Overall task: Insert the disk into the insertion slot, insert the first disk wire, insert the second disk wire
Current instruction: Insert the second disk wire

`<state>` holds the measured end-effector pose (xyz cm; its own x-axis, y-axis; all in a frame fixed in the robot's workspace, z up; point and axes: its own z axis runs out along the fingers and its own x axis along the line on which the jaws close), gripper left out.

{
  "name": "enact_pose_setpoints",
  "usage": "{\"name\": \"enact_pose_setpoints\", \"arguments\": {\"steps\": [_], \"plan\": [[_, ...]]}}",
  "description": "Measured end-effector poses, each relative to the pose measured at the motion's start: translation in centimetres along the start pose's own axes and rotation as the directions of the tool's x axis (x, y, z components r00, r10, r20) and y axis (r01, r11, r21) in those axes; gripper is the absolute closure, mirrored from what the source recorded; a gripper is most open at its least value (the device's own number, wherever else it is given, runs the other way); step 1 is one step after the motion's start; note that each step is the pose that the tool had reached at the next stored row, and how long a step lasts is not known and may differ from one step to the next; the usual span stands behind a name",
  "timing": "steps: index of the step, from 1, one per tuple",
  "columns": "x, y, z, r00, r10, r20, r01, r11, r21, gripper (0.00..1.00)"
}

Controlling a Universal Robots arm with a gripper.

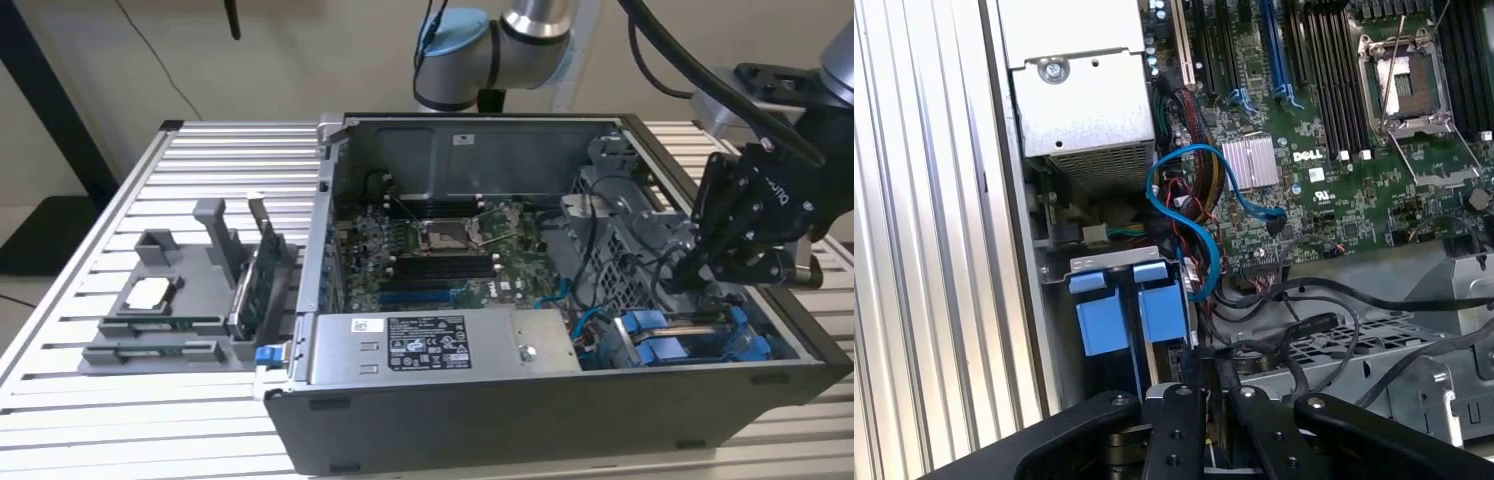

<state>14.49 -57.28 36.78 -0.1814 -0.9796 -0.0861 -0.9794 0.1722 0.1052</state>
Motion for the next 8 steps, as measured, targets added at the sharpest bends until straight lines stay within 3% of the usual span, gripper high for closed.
{"name": "enact_pose_setpoints", "arguments": {"steps": [8], "plan": [[0.0, 0.0, 0.0, 1.0, 0.0, 0.0, 0.0, 1.0, -0.0001, 0.84]]}}
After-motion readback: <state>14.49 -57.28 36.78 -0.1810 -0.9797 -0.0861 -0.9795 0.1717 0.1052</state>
